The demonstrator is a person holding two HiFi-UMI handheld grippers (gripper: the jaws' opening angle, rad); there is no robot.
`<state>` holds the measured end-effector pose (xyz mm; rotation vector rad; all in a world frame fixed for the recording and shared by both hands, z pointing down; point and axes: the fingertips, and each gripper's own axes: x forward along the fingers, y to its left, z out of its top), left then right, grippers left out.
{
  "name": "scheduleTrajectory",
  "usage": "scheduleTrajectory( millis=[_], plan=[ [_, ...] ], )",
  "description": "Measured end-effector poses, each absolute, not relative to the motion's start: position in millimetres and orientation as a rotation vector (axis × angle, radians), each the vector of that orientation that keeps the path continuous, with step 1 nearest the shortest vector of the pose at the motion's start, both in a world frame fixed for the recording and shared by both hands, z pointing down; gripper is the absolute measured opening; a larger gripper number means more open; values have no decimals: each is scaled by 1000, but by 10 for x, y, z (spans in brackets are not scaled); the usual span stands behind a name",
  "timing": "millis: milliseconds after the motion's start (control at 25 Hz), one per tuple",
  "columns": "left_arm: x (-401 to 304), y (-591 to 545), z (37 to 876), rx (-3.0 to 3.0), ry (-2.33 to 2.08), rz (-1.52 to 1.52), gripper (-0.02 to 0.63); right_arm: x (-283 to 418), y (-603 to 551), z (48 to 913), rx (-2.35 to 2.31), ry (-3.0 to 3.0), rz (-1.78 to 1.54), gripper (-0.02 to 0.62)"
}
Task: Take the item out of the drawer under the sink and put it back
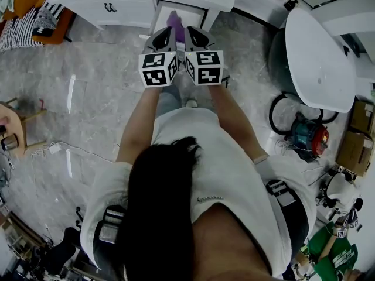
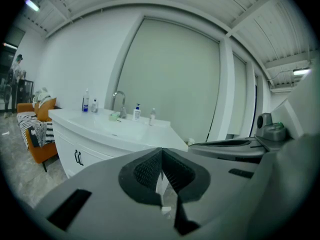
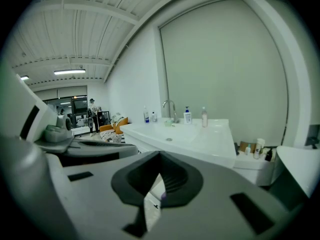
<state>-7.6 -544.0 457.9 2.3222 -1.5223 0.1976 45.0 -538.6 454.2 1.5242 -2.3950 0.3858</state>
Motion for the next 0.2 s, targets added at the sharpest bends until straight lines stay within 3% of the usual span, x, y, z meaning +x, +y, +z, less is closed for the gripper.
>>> scheduleTrajectory(
  millis=[200],
  plan=[
    [-141, -5429, 4591, 2306, -1533, 191, 3, 424, -5350, 4576, 1514, -2387, 376, 14]
  ],
)
